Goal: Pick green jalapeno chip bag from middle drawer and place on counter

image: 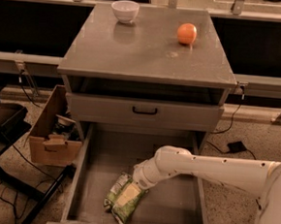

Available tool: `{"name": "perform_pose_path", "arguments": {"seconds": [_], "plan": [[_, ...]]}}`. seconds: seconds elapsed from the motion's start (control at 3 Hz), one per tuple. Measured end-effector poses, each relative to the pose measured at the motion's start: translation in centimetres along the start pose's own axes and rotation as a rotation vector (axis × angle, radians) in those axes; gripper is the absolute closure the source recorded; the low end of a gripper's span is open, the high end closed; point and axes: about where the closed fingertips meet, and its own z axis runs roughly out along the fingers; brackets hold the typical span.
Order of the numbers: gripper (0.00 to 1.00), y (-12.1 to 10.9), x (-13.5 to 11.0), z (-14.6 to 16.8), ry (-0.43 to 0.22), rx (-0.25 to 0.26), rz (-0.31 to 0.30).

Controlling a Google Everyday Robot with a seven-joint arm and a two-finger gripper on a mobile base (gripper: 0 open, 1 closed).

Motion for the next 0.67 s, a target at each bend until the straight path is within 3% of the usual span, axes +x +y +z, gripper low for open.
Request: {"name": "perform_pose_path", "arguments": {"seconds": [0.33, 0.67], "plan": [[0.0, 1.1, -0.6, 3.7, 0.027, -0.053, -0.029], [0.18, 1.2, 0.6, 7.1, 0.096, -0.07, -0.069]]}}
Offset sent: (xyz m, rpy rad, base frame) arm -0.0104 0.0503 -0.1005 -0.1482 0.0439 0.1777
